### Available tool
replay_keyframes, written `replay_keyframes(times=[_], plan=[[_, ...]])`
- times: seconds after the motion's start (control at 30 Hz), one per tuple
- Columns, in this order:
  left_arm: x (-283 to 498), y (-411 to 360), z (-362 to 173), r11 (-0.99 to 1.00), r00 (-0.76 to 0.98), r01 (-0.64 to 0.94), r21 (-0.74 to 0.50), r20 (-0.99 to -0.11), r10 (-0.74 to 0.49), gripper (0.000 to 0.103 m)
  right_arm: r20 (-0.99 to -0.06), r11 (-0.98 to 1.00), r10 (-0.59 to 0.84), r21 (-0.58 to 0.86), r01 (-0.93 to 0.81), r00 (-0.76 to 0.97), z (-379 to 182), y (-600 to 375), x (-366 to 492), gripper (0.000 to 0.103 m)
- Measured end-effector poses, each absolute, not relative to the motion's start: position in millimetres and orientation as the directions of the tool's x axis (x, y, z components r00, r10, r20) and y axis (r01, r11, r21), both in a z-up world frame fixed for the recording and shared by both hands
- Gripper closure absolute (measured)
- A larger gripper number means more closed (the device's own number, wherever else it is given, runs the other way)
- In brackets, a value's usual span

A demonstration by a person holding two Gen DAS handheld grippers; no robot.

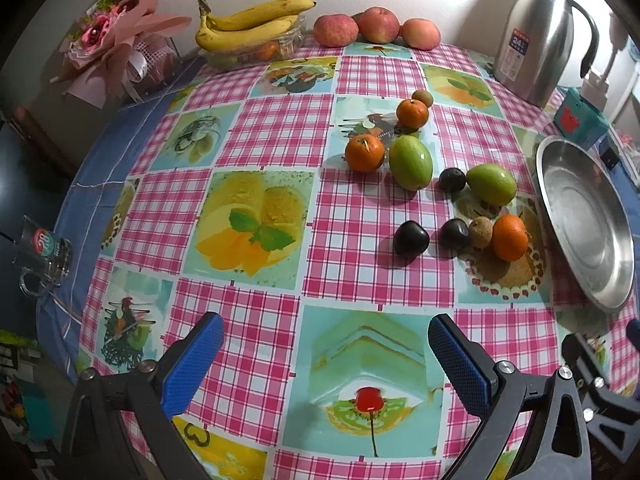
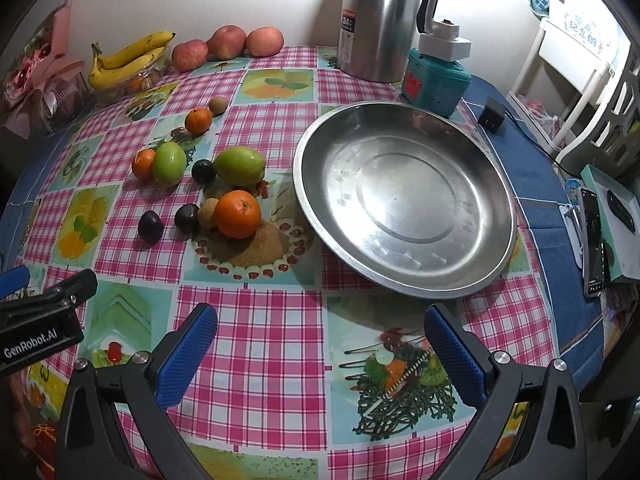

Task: Organize fruits
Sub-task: 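Move the right tool to the tangerine while the left tool approaches a dark plum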

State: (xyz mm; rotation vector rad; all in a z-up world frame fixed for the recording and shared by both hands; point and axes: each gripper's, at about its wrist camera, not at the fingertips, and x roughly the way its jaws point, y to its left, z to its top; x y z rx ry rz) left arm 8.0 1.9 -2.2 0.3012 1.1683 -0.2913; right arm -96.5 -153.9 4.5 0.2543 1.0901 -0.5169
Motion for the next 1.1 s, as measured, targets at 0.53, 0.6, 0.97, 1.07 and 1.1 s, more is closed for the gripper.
replay_keyframes(times=[0.53,0.6,0.97,1.07,1.1], plan=[[50.4,-13.3,10.1,0.952,0.372,0.307,-0.008,-0.919,-0.128,0.0,-0.86,0.802,-0.203,0.128,0.583,0.468,16.6,-178.6,-73.7,0.0],[57.4,-14.7,12.5,0.956,0.384,0.293,-0.017,-0.914,-0.134,0.0,-0.858,0.803,-0.195,0.139,0.58,0.474,16.9,-180.3,-67.2,0.0],[88.2,-15.6,13.1,0.972,0.421,0.226,-0.066,-0.893,-0.159,0.0,-0.84,0.81,-0.179,0.17,0.562,0.513,21.4,-187.7,-39.9,0.0],[93.9,-16.9,8.7,0.969,0.408,0.238,-0.059,-0.9,-0.155,0.0,-0.832,0.807,-0.181,0.179,0.563,0.524,23.2,-191.8,-32.0,0.0],[94.9,-17.5,7.2,0.967,0.397,0.246,-0.067,-0.903,-0.163,0.0,-0.832,0.806,-0.184,0.177,0.565,0.524,23.5,-192.8,-29.6,0.0]])
